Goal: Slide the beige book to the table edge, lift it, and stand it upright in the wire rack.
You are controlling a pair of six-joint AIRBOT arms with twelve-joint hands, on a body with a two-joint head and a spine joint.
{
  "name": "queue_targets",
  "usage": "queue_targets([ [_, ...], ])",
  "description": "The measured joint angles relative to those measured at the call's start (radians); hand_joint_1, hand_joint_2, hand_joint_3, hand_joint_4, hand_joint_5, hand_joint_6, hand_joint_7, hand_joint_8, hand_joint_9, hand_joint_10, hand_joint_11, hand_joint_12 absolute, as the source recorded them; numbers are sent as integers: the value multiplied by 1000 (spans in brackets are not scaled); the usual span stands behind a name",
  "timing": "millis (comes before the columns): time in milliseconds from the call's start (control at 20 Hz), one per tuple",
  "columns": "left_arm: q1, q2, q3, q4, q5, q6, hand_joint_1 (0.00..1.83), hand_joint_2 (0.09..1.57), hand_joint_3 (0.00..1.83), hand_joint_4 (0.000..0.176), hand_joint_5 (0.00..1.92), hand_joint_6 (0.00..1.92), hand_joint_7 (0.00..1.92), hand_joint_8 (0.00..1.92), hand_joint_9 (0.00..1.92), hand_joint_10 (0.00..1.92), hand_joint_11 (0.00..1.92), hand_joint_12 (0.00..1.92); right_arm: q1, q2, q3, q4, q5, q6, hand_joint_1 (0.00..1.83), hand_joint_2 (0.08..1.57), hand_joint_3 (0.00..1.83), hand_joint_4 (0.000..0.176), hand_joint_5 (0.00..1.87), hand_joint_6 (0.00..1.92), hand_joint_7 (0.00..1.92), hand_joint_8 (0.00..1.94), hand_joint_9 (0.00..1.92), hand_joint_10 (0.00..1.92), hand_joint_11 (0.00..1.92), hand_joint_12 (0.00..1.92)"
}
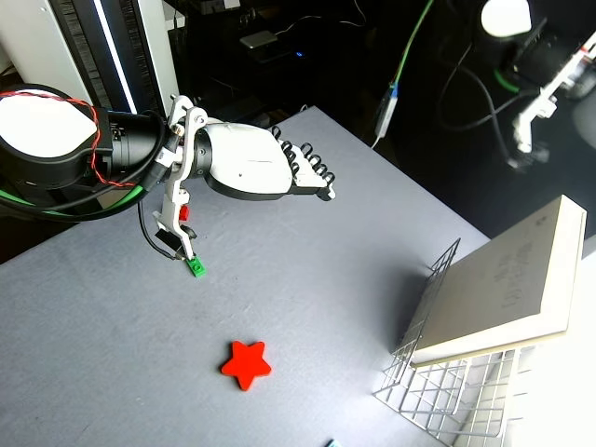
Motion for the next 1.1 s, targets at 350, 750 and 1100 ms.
queue_targets([
  [350,-265,273,-153,504,-383,-106,565,959,3,0,8,2,163,6,218,6,0,622,0,6,-2,0,-5,0,0,1168,0,0,287,4,296,3,262,3,0,683],
  [750,-393,380,-218,232,-611,733,552,938,0,0,57,5,214,5,257,4,0,685,-1,6,-5,0,-42,-5,0,1158,0,0,278,6,279,5,249,3,0,624],
  [1100,-415,415,-227,249,-905,1267,598,955,0,0,196,14,378,14,396,20,0,882,3,-44,-7,142,-343,-3,0,1169,0,0,419,5,466,7,424,12,58,812],
])
